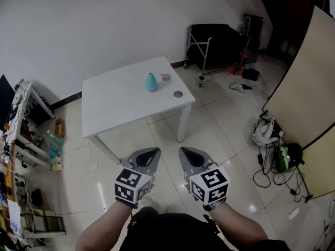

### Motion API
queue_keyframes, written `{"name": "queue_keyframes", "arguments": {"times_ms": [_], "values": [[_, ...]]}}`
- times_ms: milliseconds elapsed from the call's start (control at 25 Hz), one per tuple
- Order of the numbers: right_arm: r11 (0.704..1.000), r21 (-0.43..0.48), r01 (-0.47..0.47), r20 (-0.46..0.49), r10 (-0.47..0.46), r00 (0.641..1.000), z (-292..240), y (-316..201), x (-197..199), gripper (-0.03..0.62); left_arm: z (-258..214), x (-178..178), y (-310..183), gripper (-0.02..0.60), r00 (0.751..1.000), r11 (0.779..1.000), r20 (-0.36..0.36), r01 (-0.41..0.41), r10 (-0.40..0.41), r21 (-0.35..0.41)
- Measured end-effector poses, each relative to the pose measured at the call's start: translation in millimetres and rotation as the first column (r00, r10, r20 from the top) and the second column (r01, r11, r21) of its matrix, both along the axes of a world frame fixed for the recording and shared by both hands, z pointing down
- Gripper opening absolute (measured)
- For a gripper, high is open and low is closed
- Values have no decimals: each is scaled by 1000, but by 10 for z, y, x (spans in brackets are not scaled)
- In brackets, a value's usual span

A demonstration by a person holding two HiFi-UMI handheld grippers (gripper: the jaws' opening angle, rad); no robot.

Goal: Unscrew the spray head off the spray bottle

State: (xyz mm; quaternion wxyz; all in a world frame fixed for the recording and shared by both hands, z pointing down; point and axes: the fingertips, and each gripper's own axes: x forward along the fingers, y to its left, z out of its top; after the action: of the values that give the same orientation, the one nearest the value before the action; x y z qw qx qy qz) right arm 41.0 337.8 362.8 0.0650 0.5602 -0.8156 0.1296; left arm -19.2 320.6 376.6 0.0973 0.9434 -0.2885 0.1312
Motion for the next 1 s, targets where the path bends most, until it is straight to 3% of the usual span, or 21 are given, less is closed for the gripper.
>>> {"name": "queue_keyframes", "arguments": {"times_ms": [560,1000], "values": [[999,-6,-45,-25,45,999,19,-666,230,-8,32,223,-714,15,999,999,-30,-39,39,0],[997,-19,-73,-51,72,996,-22,-1488,110,-8,64,128,-1508,15,996,997,-45,-78,77,-20]]}}
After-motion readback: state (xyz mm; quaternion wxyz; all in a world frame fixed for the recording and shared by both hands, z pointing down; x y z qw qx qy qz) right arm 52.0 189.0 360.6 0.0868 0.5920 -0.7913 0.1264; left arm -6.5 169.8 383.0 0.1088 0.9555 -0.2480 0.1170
